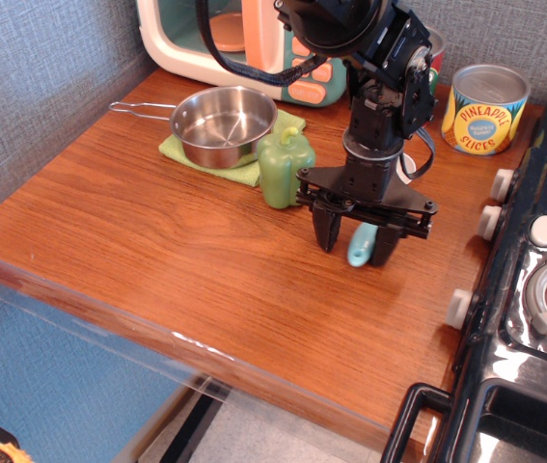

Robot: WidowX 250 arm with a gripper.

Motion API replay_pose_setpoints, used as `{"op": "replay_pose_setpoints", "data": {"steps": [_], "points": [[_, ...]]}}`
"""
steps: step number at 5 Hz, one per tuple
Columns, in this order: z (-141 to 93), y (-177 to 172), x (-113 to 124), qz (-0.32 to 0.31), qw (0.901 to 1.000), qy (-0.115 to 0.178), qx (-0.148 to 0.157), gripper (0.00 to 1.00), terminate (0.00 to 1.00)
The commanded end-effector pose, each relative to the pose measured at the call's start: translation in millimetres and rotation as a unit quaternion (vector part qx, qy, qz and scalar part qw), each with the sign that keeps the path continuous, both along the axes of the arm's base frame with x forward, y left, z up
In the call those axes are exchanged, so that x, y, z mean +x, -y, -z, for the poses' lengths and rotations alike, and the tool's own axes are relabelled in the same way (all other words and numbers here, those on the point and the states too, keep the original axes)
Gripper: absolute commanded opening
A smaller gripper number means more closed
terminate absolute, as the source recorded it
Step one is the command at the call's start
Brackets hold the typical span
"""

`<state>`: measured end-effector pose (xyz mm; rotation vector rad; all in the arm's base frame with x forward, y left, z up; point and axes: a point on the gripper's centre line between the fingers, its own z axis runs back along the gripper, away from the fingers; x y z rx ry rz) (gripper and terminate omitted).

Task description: Put the spoon on the left bottom corner of the table.

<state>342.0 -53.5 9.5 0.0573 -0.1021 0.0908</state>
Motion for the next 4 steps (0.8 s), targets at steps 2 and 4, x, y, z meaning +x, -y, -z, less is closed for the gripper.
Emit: {"op": "replay_pose_setpoints", "data": {"steps": [2, 4], "points": [[-28.4, 25.4, 4.2, 0.065, 0.9973, 0.035, 0.005, 0.00, 0.00], [-112.9, 42.2, -5.4, 0.152, 0.9780, 0.140, -0.026, 0.00, 0.00]]}}
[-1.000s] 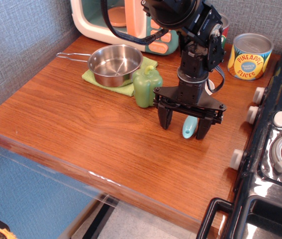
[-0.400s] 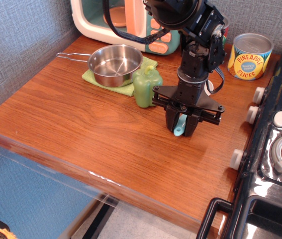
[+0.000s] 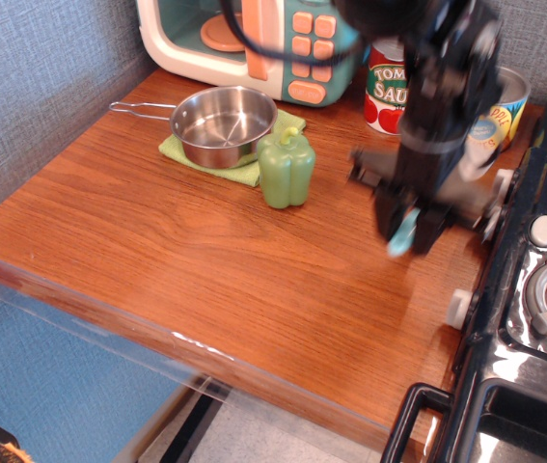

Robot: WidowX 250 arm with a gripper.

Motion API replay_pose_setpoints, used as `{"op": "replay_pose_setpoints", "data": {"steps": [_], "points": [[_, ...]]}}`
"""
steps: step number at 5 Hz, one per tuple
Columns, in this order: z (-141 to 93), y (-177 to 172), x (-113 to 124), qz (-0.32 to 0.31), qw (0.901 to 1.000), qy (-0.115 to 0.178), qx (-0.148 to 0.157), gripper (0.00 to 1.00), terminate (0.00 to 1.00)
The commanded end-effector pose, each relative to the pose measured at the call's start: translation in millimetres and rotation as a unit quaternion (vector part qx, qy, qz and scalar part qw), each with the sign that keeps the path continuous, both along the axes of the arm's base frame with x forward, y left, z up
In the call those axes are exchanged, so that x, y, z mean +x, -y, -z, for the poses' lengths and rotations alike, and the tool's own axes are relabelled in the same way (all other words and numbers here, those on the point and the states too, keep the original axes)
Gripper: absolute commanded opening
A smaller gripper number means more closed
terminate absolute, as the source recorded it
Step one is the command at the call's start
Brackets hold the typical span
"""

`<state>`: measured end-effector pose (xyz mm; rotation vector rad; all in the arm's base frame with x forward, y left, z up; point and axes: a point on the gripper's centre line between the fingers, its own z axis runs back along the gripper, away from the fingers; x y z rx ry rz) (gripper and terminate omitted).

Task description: Put the spoon on the left bottom corner of the table.

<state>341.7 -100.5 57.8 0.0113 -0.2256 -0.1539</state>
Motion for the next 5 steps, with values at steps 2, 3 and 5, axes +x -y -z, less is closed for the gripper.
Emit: {"op": "replay_pose_setpoints", "data": {"steps": [2, 3, 5], "points": [[-98.6, -94.8, -46.5, 0.004, 0.9976, 0.069, 0.002, 0.00, 0.00], [-97.6, -141.3, -73.9, -0.043, 0.9977, 0.050, 0.020, 0.00, 0.00], [-56.6, -230.8, -92.9, -0.110, 0.9922, 0.003, 0.058, 0.00, 0.00]]}}
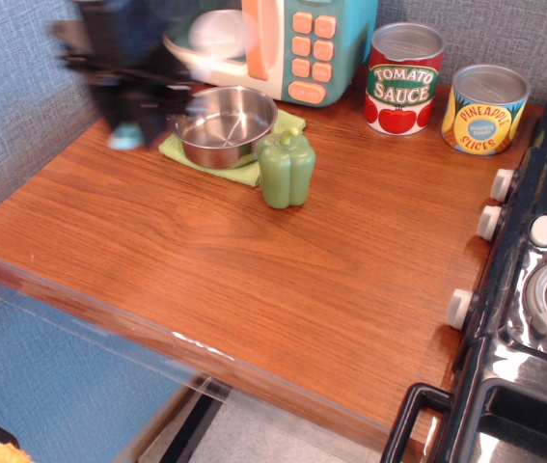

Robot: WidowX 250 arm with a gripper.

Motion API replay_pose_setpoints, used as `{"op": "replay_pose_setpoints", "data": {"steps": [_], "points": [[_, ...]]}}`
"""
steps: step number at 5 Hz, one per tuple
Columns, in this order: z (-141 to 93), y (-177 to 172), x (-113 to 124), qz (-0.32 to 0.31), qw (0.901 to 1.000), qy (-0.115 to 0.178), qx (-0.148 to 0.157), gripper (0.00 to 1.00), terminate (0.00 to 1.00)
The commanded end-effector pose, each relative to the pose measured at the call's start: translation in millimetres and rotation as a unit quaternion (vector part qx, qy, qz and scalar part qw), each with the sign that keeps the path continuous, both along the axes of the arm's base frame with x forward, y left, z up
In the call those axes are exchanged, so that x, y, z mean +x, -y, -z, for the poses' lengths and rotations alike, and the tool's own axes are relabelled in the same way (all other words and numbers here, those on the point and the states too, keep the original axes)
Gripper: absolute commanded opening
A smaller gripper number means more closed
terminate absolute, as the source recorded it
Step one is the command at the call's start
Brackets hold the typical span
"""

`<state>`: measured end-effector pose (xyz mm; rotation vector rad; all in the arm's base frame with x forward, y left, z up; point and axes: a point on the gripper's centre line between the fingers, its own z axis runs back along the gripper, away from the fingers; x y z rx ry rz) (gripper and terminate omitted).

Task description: Put the spoon on the left bottom corner of the table.

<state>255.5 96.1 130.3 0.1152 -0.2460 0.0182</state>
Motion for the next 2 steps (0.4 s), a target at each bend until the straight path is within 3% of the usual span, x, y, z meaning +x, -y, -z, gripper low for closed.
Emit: {"op": "replay_pose_setpoints", "data": {"steps": [1, 2], "points": [[44.2, -47.7, 1.2, -0.030, 0.9980, -0.048, 0.027, 0.00, 0.00], [74.6, -54.5, 6.1, -0.028, 0.9959, -0.085, 0.017, 0.00, 0.00]]}}
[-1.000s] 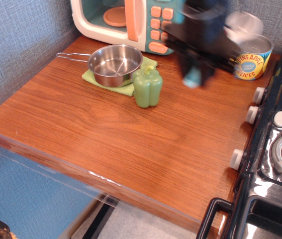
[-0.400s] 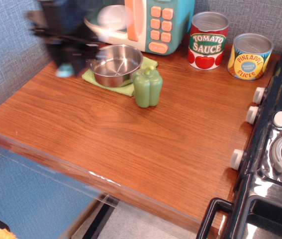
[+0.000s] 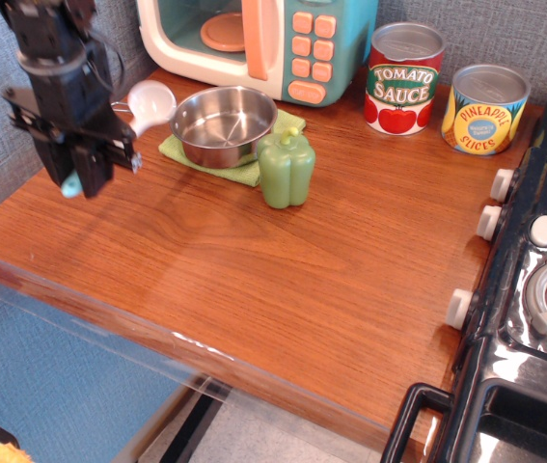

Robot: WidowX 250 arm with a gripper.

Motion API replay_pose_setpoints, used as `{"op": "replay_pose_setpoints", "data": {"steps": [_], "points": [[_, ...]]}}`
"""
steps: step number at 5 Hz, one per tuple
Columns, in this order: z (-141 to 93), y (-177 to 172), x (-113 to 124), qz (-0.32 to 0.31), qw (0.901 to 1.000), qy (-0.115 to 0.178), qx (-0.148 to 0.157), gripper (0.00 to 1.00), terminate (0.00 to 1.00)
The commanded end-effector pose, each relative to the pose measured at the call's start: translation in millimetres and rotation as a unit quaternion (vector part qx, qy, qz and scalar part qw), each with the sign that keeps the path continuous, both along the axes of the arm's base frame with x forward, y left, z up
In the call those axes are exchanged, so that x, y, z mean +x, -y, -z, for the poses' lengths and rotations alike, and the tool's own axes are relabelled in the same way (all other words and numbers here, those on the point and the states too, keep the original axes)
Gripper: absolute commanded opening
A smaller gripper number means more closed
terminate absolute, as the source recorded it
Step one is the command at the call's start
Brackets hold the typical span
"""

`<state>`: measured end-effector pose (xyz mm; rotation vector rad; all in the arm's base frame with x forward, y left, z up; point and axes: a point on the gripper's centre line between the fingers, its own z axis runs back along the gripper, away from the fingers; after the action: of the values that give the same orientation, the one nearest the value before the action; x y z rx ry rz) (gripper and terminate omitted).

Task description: Put the spoon on the left bottom corner of the table.

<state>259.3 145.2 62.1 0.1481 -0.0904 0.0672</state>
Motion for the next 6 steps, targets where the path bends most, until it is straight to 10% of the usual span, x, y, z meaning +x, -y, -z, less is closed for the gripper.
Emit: {"op": "replay_pose_setpoints", "data": {"steps": [1, 4, 5, 6], "points": [[19.5, -3.3, 4.9, 0.007, 0.9991, -0.040, 0.007, 0.00, 0.00], [13.3, -14.4, -19.5, -0.011, 0.9981, -0.060, 0.004, 0.00, 0.00], [14.3, -15.6, -19.2, -0.007, 0.9975, -0.070, -0.005, 1.00, 0.00], [12.7, -16.4, -19.5, -0.002, 0.9976, -0.069, -0.009, 1.00, 0.00]]}}
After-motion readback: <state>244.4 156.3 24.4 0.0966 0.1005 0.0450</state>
